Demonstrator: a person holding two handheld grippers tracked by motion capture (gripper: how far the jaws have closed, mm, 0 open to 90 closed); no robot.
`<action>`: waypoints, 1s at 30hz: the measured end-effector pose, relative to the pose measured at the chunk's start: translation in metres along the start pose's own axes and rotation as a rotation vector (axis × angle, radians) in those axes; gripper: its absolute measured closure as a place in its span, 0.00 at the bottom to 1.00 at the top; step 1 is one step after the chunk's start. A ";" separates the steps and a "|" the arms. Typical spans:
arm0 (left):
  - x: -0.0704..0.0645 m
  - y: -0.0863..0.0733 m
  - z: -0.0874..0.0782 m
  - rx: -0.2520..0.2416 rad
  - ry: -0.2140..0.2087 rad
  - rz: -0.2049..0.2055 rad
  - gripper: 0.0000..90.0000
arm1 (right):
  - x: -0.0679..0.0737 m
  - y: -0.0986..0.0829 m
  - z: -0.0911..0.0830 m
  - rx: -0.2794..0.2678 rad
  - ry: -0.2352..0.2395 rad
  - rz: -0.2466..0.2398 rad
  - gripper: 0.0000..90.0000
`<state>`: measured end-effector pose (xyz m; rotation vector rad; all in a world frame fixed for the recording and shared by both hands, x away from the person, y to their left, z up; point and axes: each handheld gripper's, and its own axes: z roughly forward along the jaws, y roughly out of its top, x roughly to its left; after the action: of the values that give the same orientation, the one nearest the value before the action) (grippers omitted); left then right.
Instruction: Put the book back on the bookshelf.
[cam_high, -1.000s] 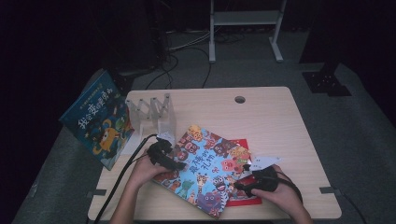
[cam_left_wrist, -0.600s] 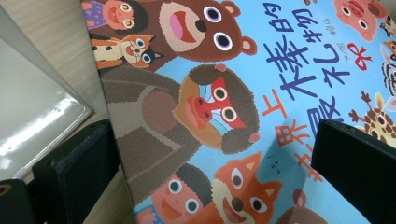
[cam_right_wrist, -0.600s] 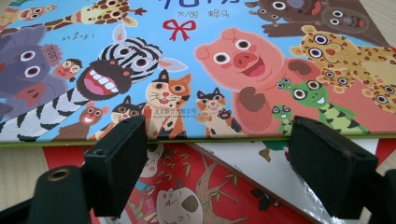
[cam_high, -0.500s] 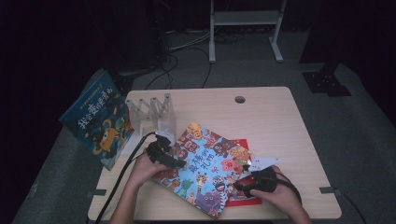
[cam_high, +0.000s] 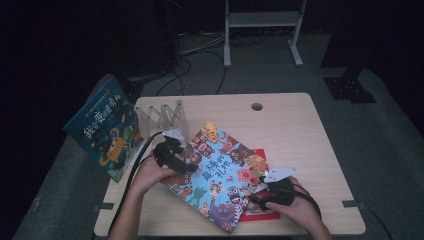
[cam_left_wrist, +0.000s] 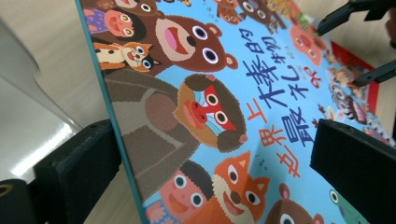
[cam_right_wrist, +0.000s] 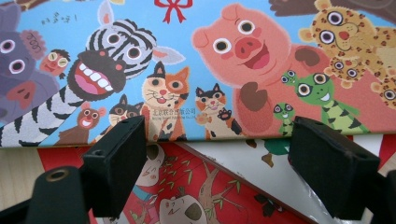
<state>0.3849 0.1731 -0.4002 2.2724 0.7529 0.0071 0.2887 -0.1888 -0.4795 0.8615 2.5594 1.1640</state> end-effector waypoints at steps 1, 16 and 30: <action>-0.001 0.003 -0.003 -0.002 -0.004 0.008 0.04 | 0.000 0.000 0.000 0.001 -0.003 0.002 0.20; -0.005 0.043 -0.031 -0.027 0.010 0.071 0.10 | 0.005 0.014 0.013 0.014 -0.044 0.034 0.20; -0.015 0.077 -0.052 -0.020 0.015 0.133 0.27 | 0.012 0.025 0.024 0.019 -0.081 0.057 0.20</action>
<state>0.4008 0.1555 -0.3096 2.3023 0.6056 0.0942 0.2993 -0.1537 -0.4770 0.9718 2.4995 1.0987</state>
